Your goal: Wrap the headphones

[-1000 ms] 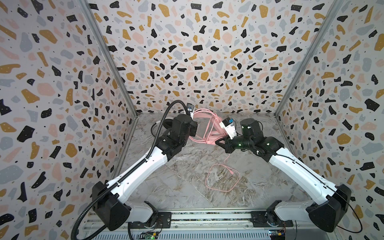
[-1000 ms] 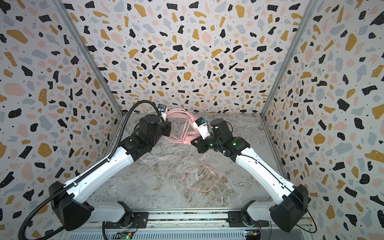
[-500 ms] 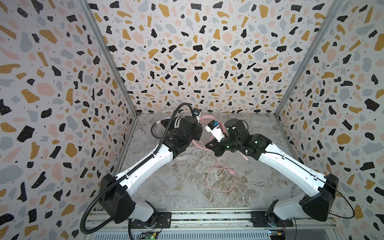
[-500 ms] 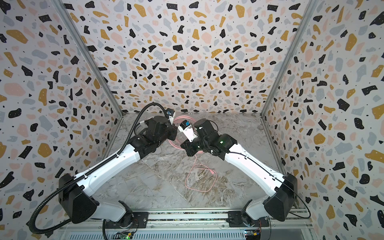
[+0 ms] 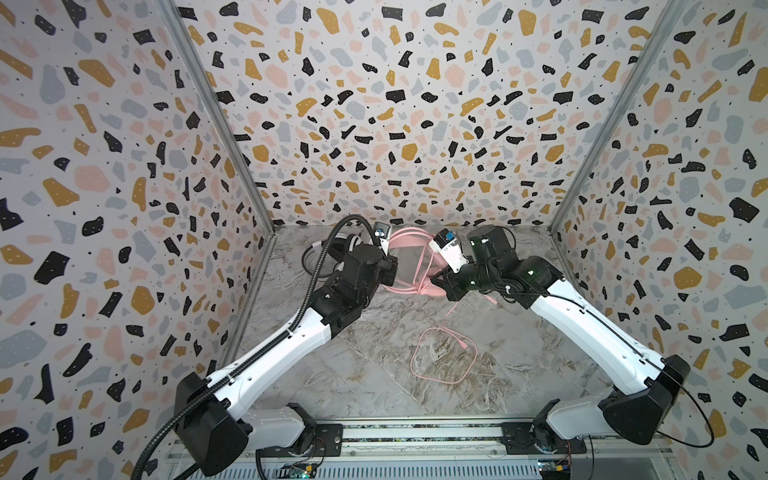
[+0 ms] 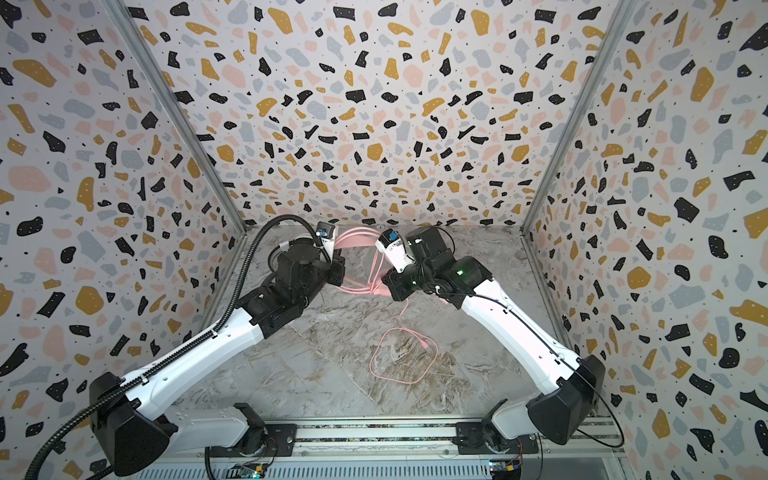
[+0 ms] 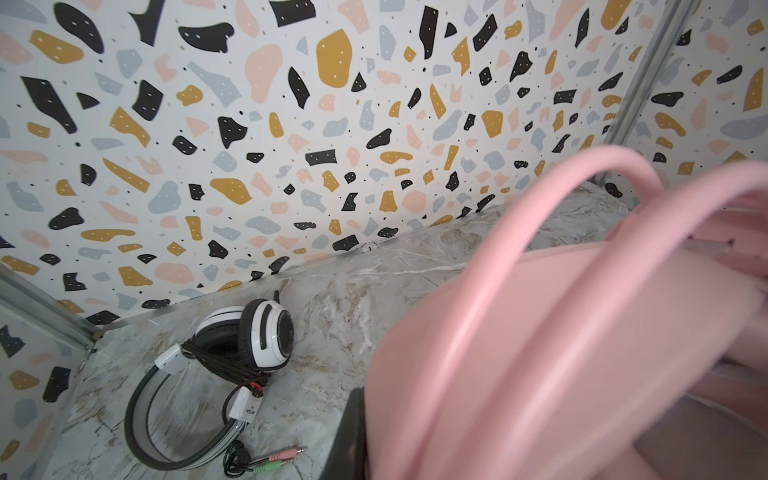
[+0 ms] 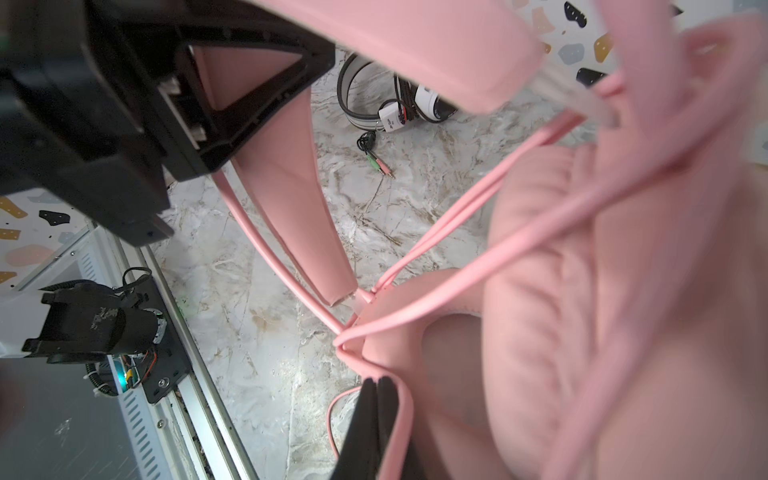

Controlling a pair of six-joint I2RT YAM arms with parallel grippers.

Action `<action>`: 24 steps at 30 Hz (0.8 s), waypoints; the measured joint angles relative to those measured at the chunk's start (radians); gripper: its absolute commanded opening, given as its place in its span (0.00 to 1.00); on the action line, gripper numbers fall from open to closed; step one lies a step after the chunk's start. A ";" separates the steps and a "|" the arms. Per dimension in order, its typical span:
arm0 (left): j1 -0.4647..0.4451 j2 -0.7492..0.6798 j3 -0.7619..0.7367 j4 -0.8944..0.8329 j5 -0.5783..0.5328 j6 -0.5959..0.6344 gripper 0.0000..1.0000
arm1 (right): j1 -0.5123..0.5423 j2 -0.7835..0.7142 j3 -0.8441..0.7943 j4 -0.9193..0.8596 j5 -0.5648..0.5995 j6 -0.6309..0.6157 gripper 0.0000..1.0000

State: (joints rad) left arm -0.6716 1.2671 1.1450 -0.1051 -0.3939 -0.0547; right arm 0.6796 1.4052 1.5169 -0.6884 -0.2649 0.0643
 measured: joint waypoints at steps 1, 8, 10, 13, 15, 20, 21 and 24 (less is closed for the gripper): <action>0.000 -0.003 0.000 -0.002 -0.025 0.013 0.00 | 0.000 -0.003 0.003 0.000 0.016 -0.005 0.05; 0.004 0.003 0.010 -0.037 -0.120 0.031 0.00 | -0.006 -0.008 0.006 -0.009 0.045 -0.037 0.04; 0.004 0.003 0.010 -0.038 -0.130 0.034 0.00 | -0.005 -0.008 0.006 -0.010 0.041 -0.041 0.03; 0.007 0.003 0.013 -0.041 -0.153 0.043 0.00 | -0.005 -0.008 0.006 -0.014 0.044 -0.049 0.03; 0.017 0.003 0.014 -0.041 -0.167 0.050 0.00 | -0.005 -0.008 0.006 -0.016 0.055 -0.056 0.03; 0.042 0.003 0.014 -0.038 -0.171 0.054 0.00 | -0.002 -0.008 0.006 -0.016 0.101 -0.070 0.04; 0.043 0.003 0.014 -0.036 -0.171 0.054 0.00 | -0.001 -0.009 0.006 -0.015 0.110 -0.071 0.03; 0.043 0.003 0.014 -0.031 -0.170 0.053 0.00 | 0.000 -0.013 0.006 -0.015 0.138 -0.075 0.04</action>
State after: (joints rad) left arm -0.6281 1.2701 1.1587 -0.1364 -0.5636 -0.0021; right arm 0.6792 1.3918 1.5234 -0.7036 -0.1268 -0.0109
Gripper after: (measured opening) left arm 0.088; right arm 0.054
